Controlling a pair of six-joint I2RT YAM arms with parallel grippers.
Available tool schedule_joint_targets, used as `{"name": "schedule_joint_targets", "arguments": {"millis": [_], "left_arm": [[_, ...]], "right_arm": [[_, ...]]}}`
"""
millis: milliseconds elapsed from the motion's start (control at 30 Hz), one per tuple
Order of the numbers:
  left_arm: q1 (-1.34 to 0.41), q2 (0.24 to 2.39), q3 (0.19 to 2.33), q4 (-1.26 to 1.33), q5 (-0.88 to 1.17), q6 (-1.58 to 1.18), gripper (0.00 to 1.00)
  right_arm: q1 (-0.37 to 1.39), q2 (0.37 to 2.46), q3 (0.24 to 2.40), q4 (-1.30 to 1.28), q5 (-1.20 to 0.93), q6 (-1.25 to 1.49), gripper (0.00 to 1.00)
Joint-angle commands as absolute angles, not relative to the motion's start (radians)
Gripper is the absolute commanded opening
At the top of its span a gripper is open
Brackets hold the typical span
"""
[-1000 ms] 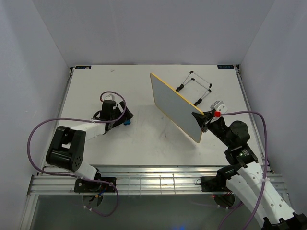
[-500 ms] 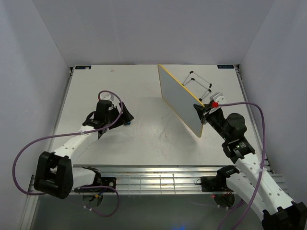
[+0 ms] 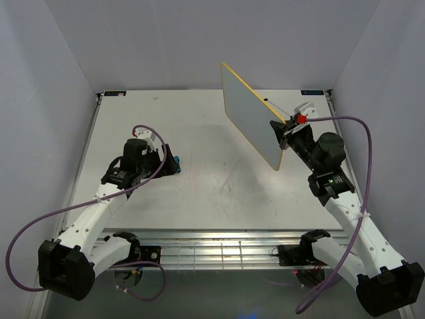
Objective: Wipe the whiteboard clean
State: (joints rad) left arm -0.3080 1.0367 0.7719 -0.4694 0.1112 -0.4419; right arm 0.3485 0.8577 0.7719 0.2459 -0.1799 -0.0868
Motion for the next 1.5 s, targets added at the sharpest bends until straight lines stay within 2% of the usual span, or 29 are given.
{"name": "schedule_joint_targets", "arguments": {"millis": [0,233,467,600,867,1167,1467], "left_arm": [[-0.311,0.993,0.741,-0.497,0.072,-0.399,0.98],[-0.311,1.0,0.741,-0.495,0.066,-0.382,0.98],[-0.311,1.002,0.735,-0.494,0.078,-0.38,0.98],[-0.311,1.008,0.735,-0.494,0.083,-0.377,0.98],[-0.311,1.017,0.735,-0.492,0.092,-0.368,0.98],[-0.311,1.014,0.732,-0.491,0.103,-0.365,0.98],[-0.311,1.014,0.73,-0.486,0.115,-0.362,0.98]], "right_arm": [[0.315,0.86,0.925,0.519,-0.19,-0.113,0.08],[0.112,0.991,1.02,0.544,-0.354,-0.014,0.08],[-0.078,1.1,1.037,0.646,-0.618,0.101,0.08],[-0.159,1.146,1.034,0.718,-0.692,0.176,0.08],[-0.216,1.245,1.026,0.845,-0.89,0.232,0.08],[-0.248,1.371,1.078,0.903,-0.962,0.282,0.08],[-0.258,1.417,1.086,0.902,-0.945,0.275,0.08]]}}
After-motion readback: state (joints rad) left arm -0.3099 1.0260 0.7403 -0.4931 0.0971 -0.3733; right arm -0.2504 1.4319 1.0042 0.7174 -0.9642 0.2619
